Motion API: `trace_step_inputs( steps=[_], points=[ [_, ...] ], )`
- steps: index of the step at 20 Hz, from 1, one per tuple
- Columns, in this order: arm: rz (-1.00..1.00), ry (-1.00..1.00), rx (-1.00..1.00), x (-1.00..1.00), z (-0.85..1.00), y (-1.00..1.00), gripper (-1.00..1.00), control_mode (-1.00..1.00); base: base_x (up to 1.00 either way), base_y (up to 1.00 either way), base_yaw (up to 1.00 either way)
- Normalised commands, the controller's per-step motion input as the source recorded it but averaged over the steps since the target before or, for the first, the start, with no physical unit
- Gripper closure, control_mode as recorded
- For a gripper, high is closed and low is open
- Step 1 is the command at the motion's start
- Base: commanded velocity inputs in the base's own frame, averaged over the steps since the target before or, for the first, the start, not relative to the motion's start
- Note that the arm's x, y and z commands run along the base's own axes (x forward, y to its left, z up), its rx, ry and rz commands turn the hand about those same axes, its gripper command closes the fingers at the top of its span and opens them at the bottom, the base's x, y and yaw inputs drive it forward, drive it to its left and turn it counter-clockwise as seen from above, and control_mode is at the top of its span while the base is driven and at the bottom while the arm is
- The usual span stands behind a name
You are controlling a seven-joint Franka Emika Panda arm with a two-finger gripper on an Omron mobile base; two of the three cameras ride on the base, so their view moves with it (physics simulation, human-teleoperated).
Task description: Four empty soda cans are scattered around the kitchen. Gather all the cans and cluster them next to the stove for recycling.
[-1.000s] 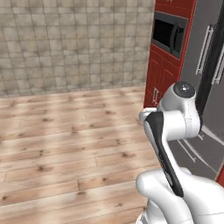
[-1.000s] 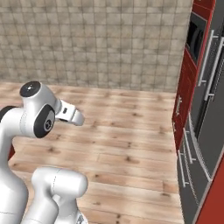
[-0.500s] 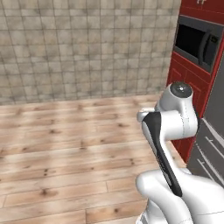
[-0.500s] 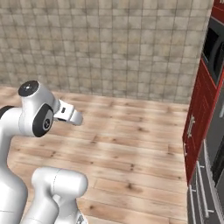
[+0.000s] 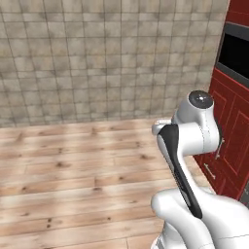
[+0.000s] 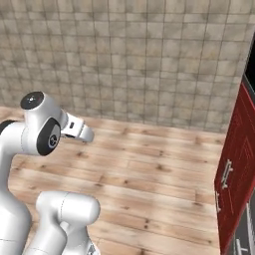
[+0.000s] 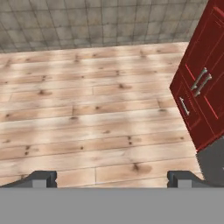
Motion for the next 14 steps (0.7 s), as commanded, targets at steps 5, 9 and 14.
trace_step_inputs(
  steps=[5,9,14],
  points=[
    [0.0,0.0,0.0,0.0,0.0,0.0,-1.0,1.0,1.0,-0.03,0.0],
    [0.0,0.0,0.0,0.0,0.0,0.0,-1.0,1.0,0.71,0.15,0.19],
    [0.0,0.0,0.0,0.0,0.0,0.0,-1.0,1.0,-0.11,0.1,0.48]
  ],
)
